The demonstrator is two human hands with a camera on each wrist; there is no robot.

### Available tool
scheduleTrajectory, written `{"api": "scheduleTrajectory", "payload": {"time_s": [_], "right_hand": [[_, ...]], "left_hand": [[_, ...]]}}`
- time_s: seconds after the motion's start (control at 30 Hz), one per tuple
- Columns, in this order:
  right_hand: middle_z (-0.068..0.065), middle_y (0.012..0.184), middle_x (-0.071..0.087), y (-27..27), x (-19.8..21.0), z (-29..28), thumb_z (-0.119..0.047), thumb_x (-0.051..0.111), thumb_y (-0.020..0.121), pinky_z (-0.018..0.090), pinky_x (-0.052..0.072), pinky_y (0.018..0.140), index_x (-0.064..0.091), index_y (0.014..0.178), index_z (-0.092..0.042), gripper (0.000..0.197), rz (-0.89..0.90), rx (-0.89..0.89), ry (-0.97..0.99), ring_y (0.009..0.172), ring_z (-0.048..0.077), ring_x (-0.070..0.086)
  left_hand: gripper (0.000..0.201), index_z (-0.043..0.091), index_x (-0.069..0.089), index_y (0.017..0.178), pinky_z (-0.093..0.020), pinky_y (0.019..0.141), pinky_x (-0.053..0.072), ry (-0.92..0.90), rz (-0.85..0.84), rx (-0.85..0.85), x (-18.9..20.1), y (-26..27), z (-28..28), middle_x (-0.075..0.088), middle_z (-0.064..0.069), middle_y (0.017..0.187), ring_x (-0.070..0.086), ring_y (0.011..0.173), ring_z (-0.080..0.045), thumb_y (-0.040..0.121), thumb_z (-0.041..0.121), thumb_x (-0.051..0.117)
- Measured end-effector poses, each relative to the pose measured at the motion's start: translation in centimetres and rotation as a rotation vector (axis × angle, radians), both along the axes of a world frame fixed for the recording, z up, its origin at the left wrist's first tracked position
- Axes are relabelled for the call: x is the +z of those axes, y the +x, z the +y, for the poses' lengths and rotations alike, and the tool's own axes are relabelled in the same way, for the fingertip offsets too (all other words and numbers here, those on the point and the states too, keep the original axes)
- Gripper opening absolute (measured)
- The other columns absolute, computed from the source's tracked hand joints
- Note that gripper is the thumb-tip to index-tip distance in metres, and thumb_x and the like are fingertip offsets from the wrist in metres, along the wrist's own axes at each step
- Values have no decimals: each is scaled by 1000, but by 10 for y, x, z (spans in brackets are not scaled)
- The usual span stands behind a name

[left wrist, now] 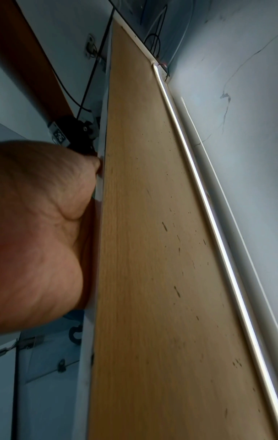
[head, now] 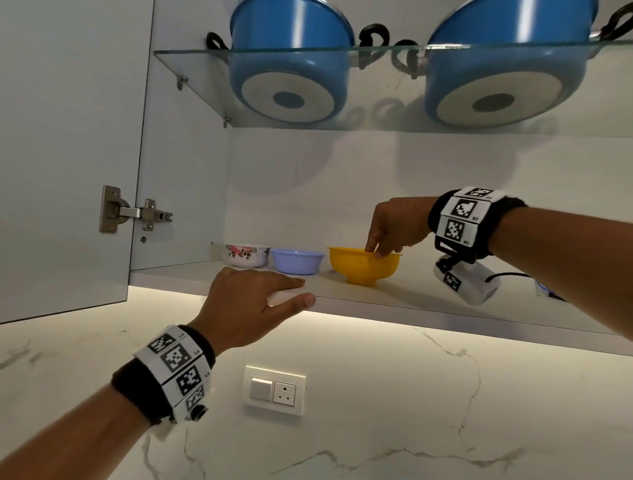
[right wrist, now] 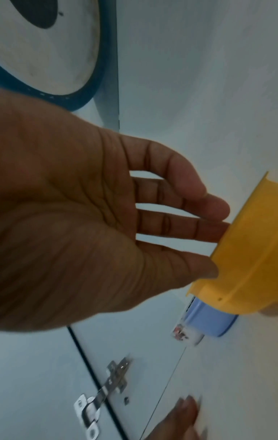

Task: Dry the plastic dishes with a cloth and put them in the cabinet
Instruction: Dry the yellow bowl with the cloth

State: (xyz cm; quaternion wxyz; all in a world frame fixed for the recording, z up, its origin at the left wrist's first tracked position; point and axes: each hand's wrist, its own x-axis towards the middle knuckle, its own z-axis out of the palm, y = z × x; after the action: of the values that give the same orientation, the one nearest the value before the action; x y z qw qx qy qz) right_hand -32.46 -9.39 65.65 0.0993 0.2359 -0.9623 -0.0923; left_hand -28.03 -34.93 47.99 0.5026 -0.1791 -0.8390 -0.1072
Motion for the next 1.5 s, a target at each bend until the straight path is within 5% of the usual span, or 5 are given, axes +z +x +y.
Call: {"api": "scheduleTrajectory", "payload": {"time_s": [0.47, 0.87, 1.0, 1.23, 1.5], "right_hand": [[-2, 86, 69, -27, 5, -22, -21, 67, 94, 10, 43, 42, 67, 126, -15, 33, -4, -80, 2, 71, 9, 65], [-10, 81, 73, 73, 3, 10, -41, 66, 91, 34, 58, 86, 72, 112, -26, 27, 92, 13, 18, 79, 10, 69], [-13, 81, 71, 124, -17, 34, -45, 67, 89, 24, 53, 78, 74, 107, -33, 23, 138, 71, -24, 83, 9, 67], [-19, 99, 67, 197, -121, 96, -55, 63, 89, 31, 46, 85, 67, 113, -45, 27, 109, 95, -108, 92, 9, 59], [-16, 101, 72, 217, -344, 161, -48, 64, 86, 32, 51, 87, 70, 111, -43, 26, -227, -70, -241, 97, 14, 65]], "left_hand": [[76, 42, 71, 114, -36, 88, 45, -9, -70, 2, 1, -1, 2, 72, 20, 110, 61, 104, 0, 81, 88, 20], [85, 39, 70, 115, -37, 89, 36, 24, -166, 58, -1, 16, 13, 69, 19, 114, 59, 107, -5, 77, 91, 14], [63, 28, 69, 118, -47, 102, 35, 65, -21, 63, -16, 31, 33, 68, 6, 123, 60, 118, -20, 88, 71, 33], [49, 25, 64, 125, -46, 104, 39, 123, -112, -225, -131, 87, 116, 51, -1, 144, 48, 131, -25, 87, 53, 53], [61, 35, 69, 115, -43, 94, 46, 19, -852, -152, -371, 164, 167, 61, 2, 128, 56, 121, -24, 70, 68, 45]]}}
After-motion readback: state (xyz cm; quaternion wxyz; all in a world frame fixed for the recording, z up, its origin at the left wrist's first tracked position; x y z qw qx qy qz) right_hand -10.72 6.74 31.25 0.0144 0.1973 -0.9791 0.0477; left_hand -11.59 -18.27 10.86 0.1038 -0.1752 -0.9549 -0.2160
